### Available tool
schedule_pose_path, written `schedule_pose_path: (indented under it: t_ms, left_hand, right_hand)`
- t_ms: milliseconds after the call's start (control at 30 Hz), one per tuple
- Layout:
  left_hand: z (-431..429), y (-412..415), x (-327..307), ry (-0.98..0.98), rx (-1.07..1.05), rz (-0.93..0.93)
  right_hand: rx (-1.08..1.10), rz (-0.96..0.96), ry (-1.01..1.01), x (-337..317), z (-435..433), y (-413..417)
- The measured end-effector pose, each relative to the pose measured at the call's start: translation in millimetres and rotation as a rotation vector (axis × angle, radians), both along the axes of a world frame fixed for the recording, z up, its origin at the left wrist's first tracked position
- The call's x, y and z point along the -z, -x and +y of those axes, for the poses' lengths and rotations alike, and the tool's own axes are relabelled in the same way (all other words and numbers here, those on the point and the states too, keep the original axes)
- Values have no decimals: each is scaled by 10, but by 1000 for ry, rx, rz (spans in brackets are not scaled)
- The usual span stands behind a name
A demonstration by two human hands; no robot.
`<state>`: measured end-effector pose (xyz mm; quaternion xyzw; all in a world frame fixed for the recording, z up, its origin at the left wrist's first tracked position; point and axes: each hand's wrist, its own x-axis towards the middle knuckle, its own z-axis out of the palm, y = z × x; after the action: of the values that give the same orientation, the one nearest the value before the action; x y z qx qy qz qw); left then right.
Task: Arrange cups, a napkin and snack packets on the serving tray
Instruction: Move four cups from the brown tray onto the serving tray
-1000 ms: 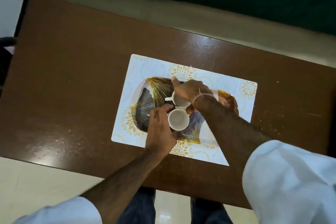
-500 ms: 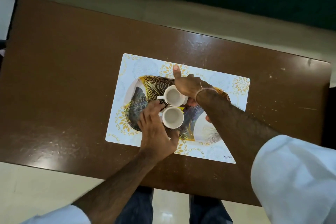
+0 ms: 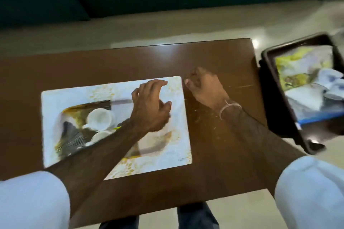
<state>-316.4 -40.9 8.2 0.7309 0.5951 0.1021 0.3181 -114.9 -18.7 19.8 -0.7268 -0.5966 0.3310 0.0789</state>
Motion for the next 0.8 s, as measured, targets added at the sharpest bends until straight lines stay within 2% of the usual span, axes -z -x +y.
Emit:
schedule_pose_path:
  t_ms: [133, 367, 567, 667, 733, 800]
  left_hand:
    - [187, -997, 138, 111, 91, -43]
    - [251, -2779, 115, 122, 295, -130]
    - [243, -4139, 65, 138, 447, -215]
    - [306, -4756, 23, 129, 467, -251]
    - [358, -5122, 30, 123, 516, -229]
    - [407, -5393, 67, 119, 554, -128]
  right_hand:
    - [130, -56, -26, -47, -137, -1036]
    - [417, -204, -170, -100, -511, -2721]
    - [707, -457, -166, -61, -869, -3813]
    - [824, -403, -49, -11, -965, -4262]
    - [794, -321, 77, 34, -1002, -4486]
    - [724, -282, 164, 81, -1017, -4621]
